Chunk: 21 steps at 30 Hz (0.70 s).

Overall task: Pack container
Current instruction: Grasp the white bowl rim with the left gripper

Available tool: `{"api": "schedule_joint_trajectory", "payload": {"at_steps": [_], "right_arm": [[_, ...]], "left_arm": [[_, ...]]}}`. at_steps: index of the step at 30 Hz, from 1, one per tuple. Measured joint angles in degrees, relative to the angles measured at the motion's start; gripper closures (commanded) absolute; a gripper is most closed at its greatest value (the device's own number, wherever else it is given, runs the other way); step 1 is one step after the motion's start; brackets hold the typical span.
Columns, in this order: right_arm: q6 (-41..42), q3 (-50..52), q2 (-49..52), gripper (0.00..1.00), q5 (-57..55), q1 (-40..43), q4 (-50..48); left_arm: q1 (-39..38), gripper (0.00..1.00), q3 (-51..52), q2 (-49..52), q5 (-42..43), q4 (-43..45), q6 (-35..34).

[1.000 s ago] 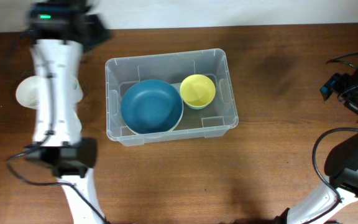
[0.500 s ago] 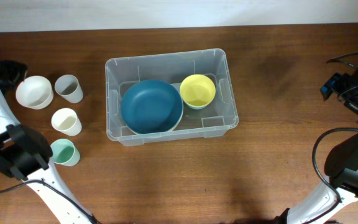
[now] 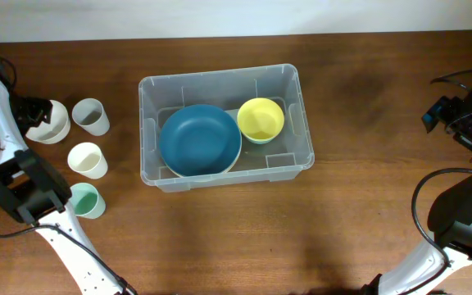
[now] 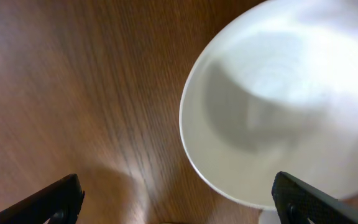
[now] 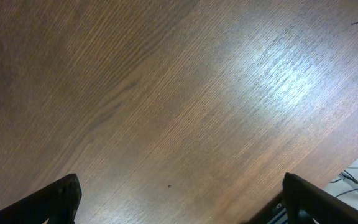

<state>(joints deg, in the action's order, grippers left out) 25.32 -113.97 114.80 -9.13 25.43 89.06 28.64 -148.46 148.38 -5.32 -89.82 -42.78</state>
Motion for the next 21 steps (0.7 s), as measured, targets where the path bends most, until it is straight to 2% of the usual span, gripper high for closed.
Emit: {"api": "schedule_joint_trajectory", "payload": {"at_steps": [9,11,14,18,21], "right_arm": [[0.02,0.0,0.0,0.01,0.0,0.0,0.02],[0.0,0.0,0.0,0.01,0.0,0.0,0.0],[0.0,0.0,0.0,0.01,0.0,0.0,0.02],[-0.02,0.0,0.0,0.01,0.0,0.0,0.02],[0.02,0.0,0.0,0.01,0.0,0.0,0.02]], "left_arm": [[0.04,0.06,0.2,4.17,0.0,0.92,-0.2],[0.04,0.11,0.2,4.52,0.0,1.18,-0.31],[0.04,0.27,0.2,4.72,0.0,1.38,-0.48],[0.04,0.62,0.2,4.83,0.0,1.42,-0.46],[0.07,0.73,0.2,4.87,0.0,1.64,-0.37]]}}
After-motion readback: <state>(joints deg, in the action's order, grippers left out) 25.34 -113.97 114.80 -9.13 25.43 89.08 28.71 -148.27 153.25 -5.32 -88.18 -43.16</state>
